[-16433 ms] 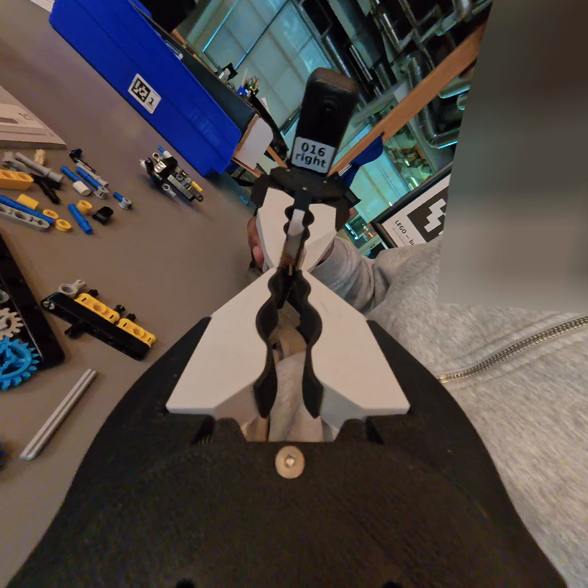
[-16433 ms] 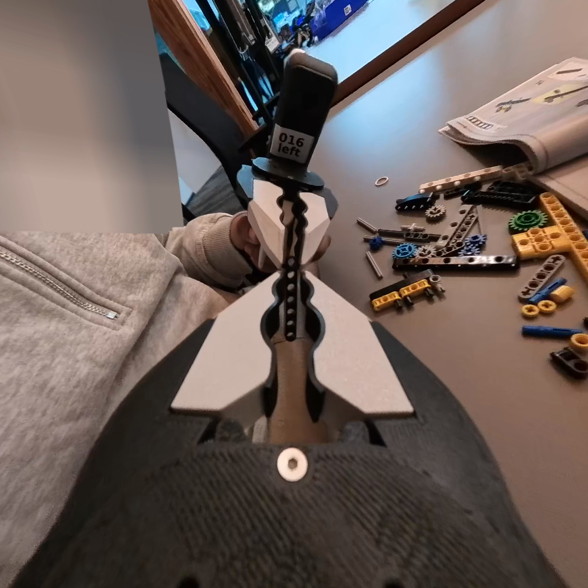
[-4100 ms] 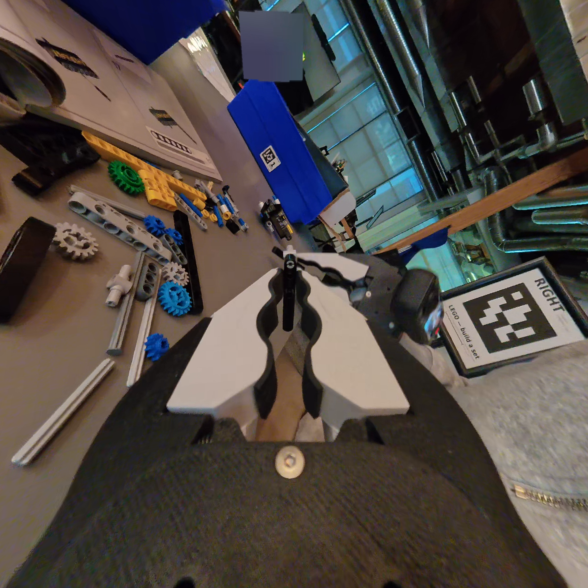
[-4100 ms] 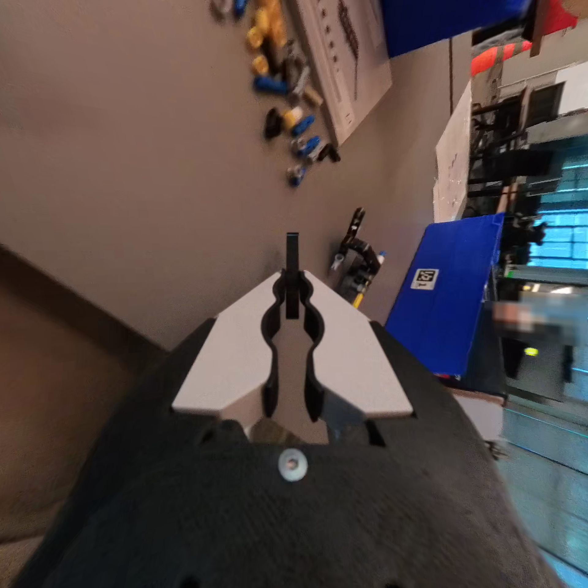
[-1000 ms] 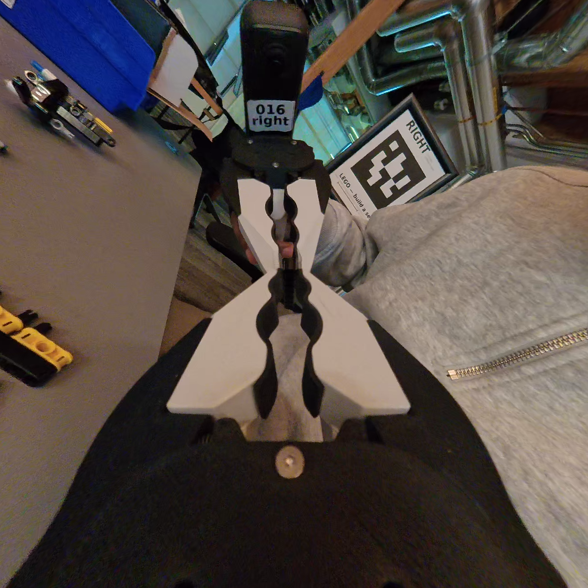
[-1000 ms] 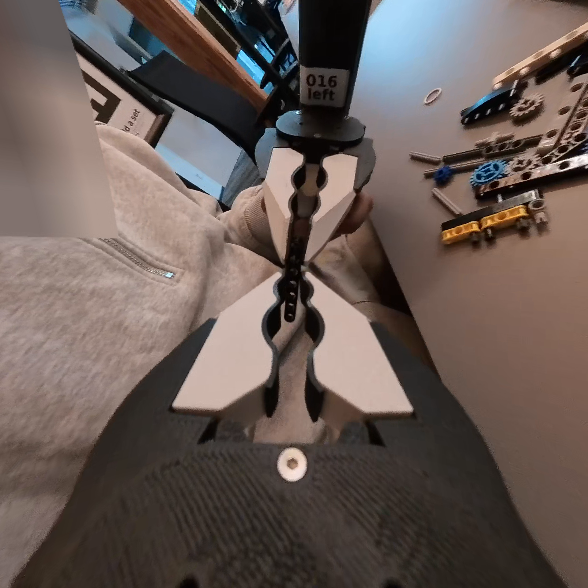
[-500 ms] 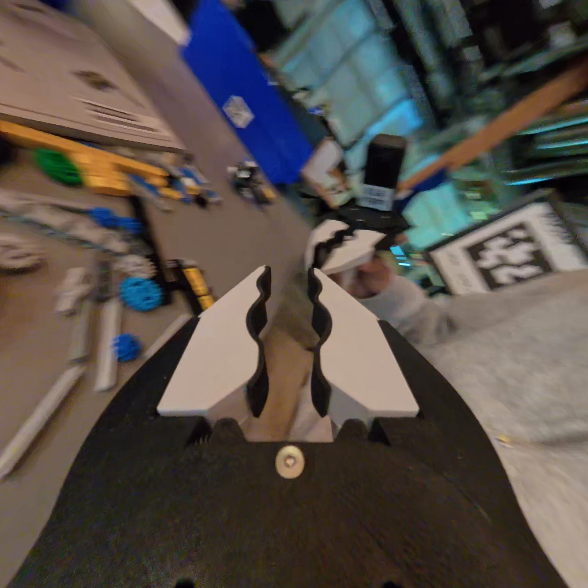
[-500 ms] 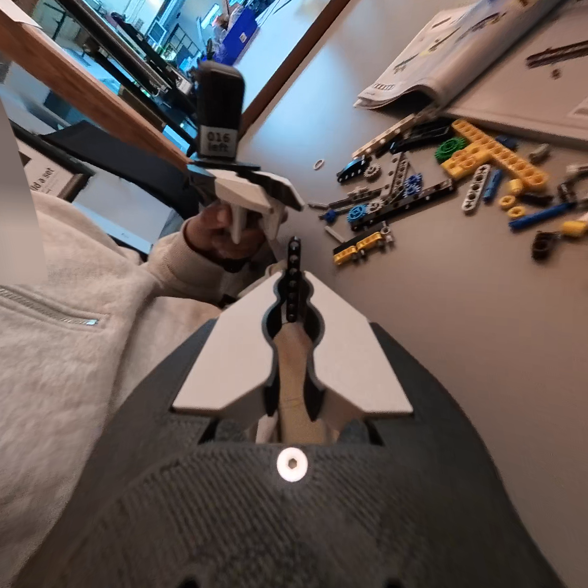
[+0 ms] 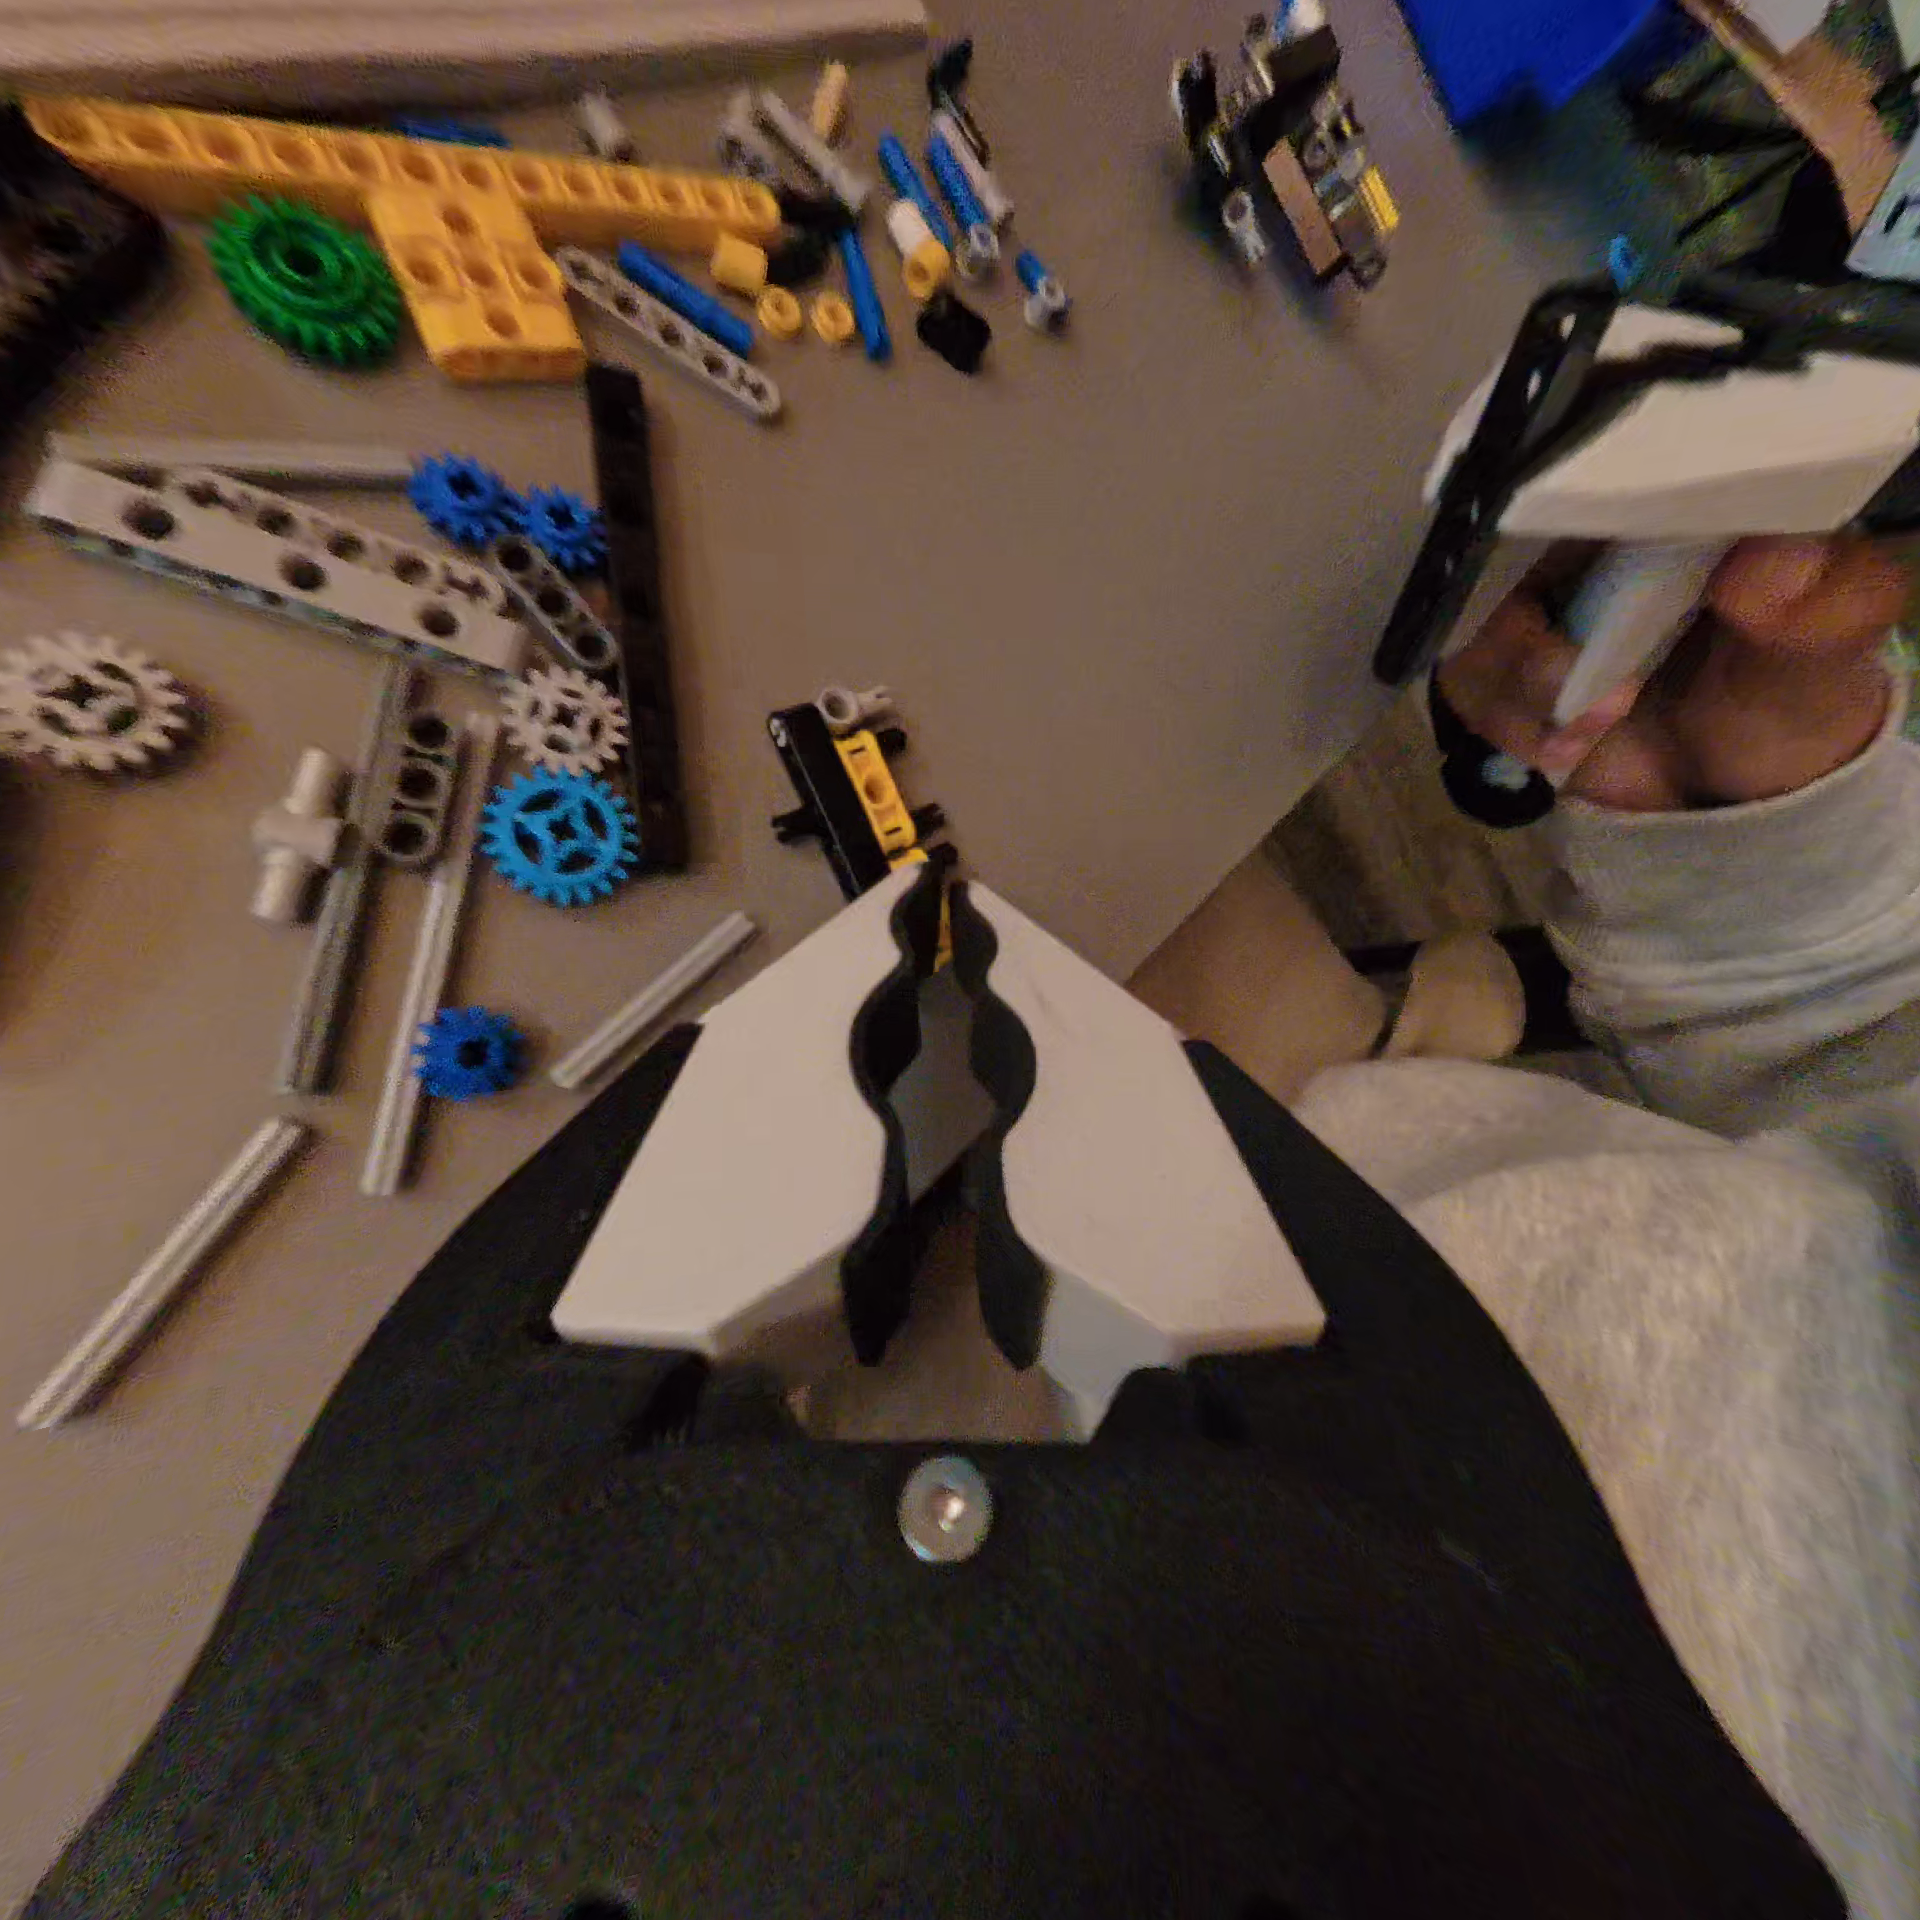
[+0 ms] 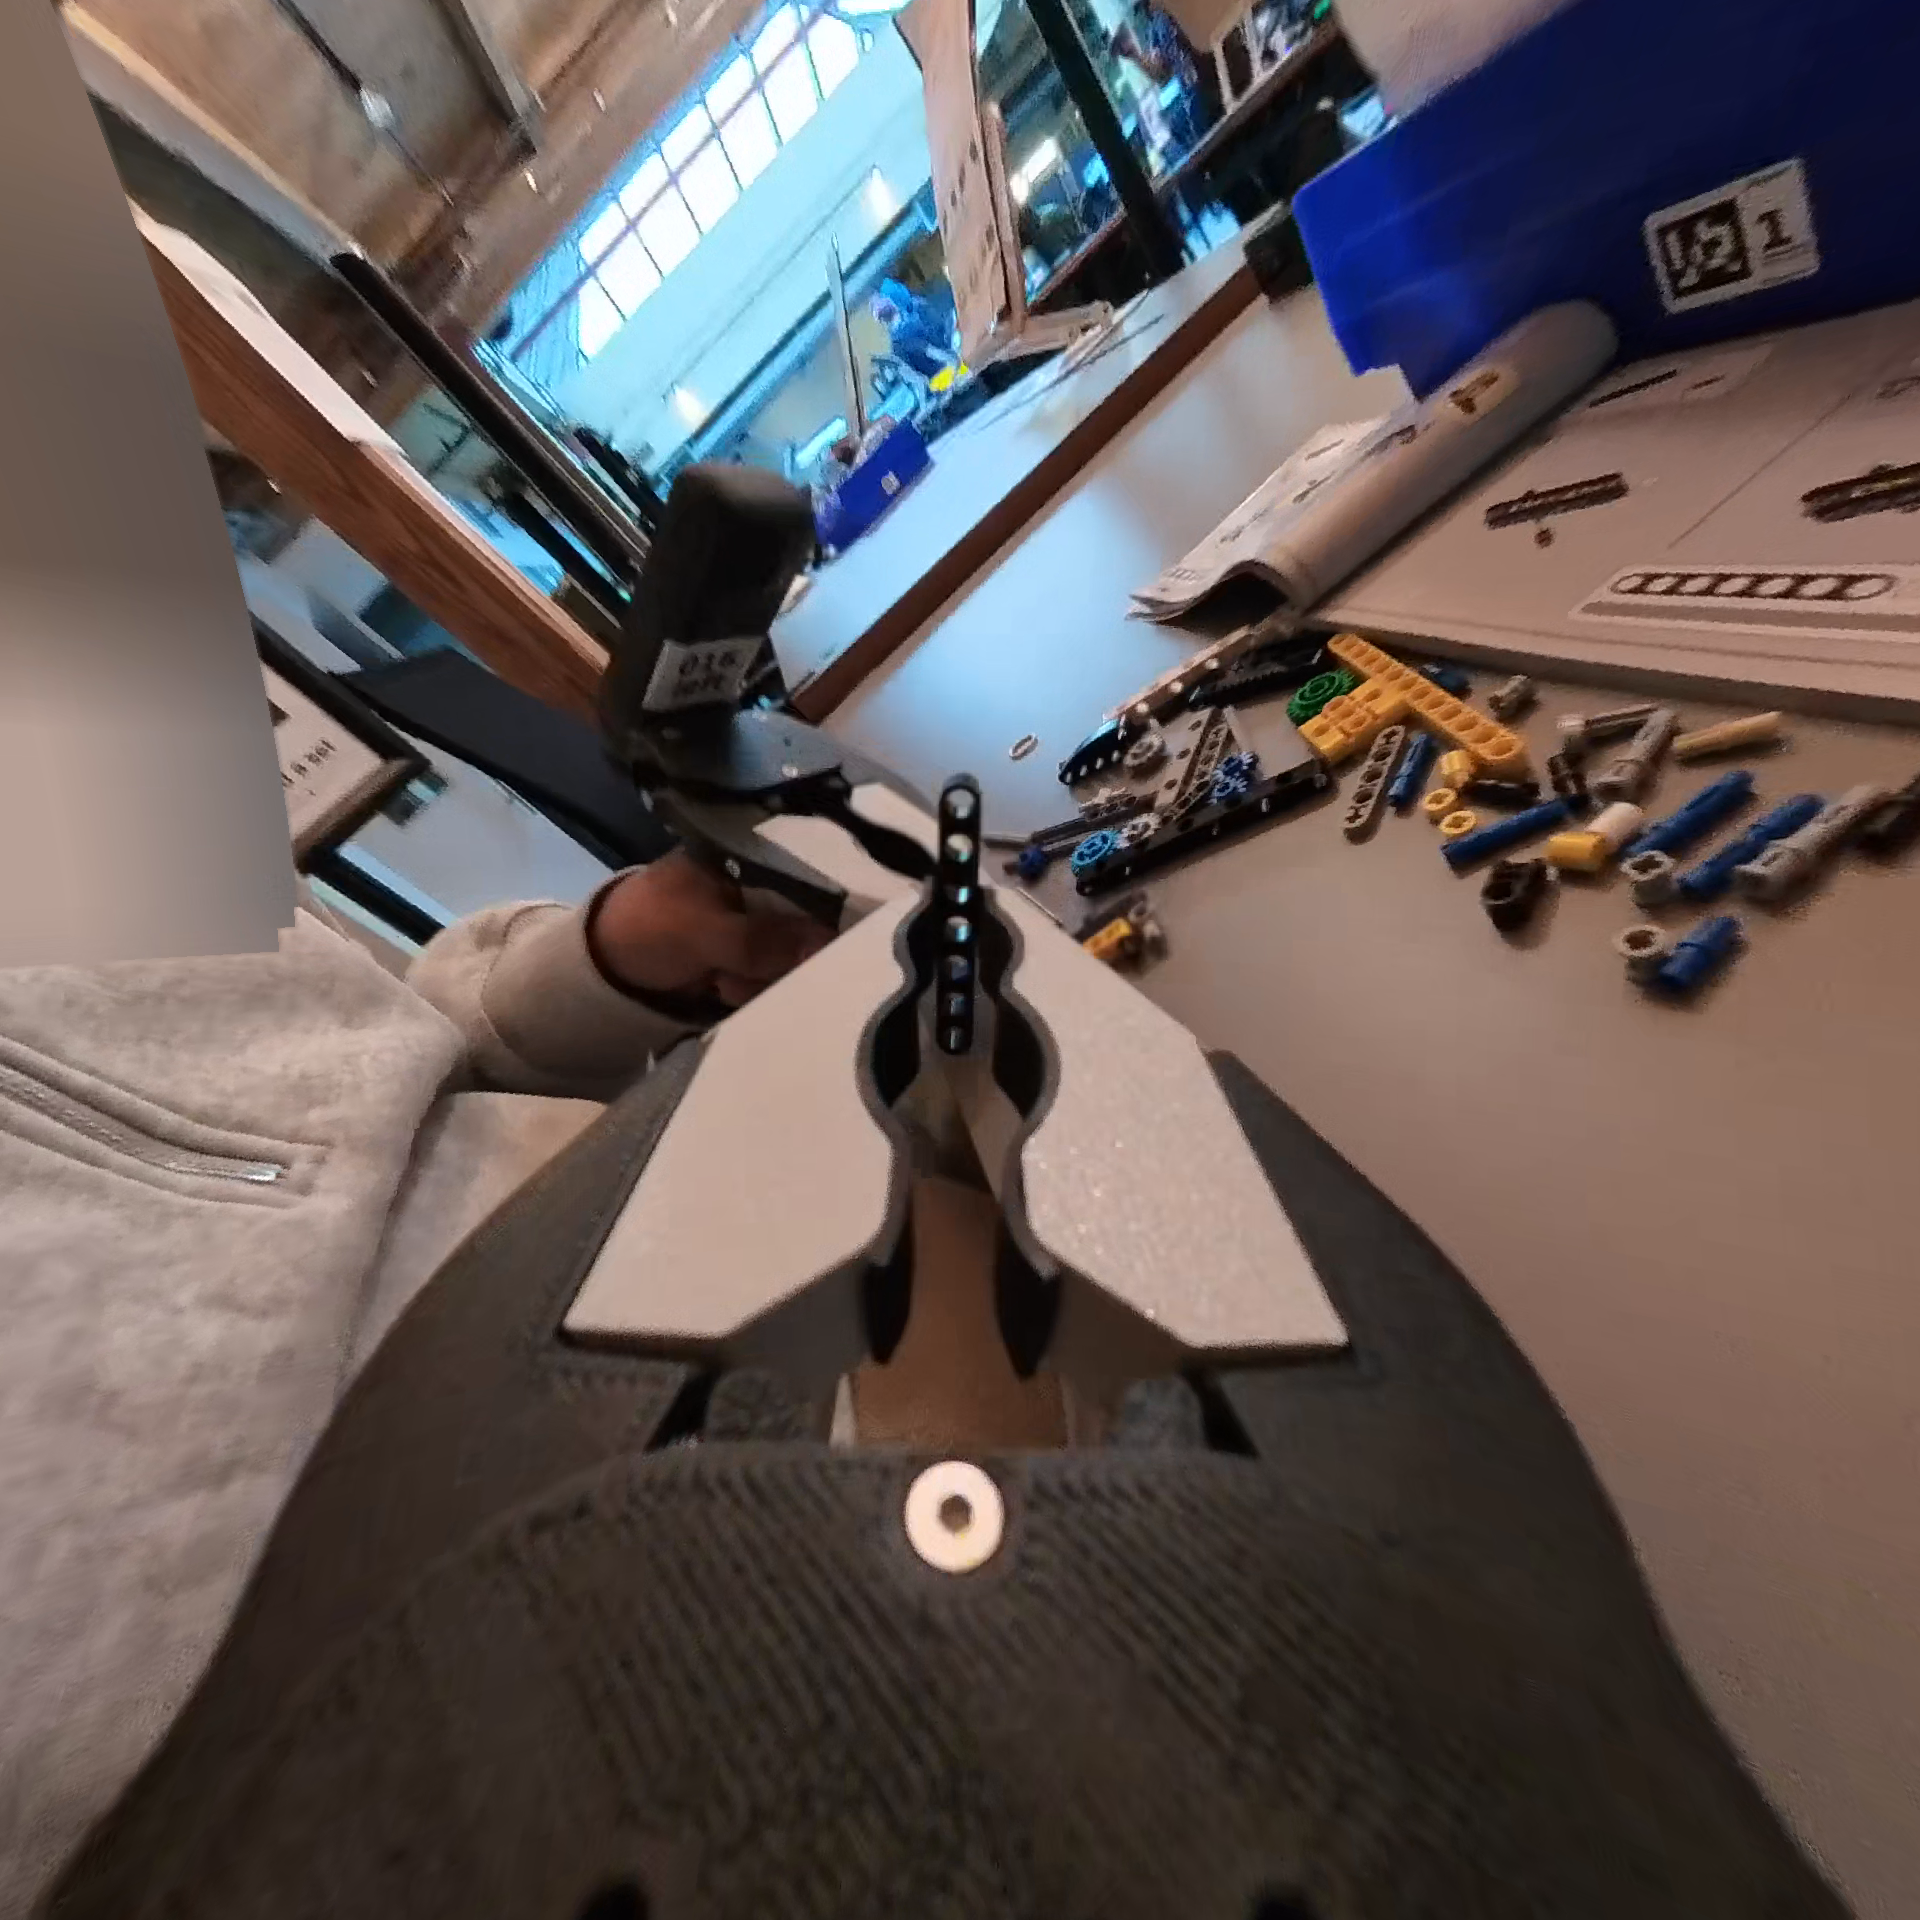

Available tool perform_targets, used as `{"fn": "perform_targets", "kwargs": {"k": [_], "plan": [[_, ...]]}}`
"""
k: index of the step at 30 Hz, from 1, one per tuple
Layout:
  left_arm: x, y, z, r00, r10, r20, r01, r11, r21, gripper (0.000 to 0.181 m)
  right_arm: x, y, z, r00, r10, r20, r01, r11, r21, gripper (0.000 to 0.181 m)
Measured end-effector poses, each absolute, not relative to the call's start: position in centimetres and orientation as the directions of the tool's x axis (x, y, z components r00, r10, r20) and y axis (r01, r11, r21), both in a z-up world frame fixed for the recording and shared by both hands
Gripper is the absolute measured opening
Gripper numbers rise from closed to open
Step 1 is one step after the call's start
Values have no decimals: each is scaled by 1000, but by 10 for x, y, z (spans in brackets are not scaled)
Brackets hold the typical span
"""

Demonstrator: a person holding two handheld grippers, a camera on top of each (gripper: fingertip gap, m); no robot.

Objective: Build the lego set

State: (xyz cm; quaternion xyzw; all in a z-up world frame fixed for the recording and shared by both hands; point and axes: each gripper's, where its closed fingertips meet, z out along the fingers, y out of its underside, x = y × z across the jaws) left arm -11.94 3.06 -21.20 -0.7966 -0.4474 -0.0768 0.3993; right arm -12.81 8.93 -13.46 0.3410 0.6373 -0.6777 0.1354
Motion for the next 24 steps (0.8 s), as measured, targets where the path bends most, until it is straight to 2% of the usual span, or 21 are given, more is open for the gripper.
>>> {"fn": "perform_targets", "kwargs": {"k": [1,4,8,11,14,19,24], "plan": [[-113,35,-212,591,642,489,777,-290,-559,0,-129,95,-134,-724,248,-644,624,-163,-764,4],[-96,46,-211,585,615,529,798,-317,-513,0,-130,105,-132,-704,225,-674,645,-195,-739,4],[-106,46,-202,558,665,496,795,-257,-550,8,-132,110,-131,-694,231,-682,646,-220,-731,4],[-119,42,-198,528,713,462,787,-205,-582,20,-131,110,-129,-691,213,-691,652,-230,-723,4],[-123,38,-208,514,754,410,793,-235,-561,39,-130,109,-128,-687,195,-699,659,-236,-714,4],[-120,38,-215,550,779,300,763,-324,-560,34,-128,109,-127,-688,192,-700,660,-235,-713,4],[-113,43,-217,585,765,267,745,-378,-549,26,-127,107,-133,-684,221,-695,665,-203,-719,5]]}}
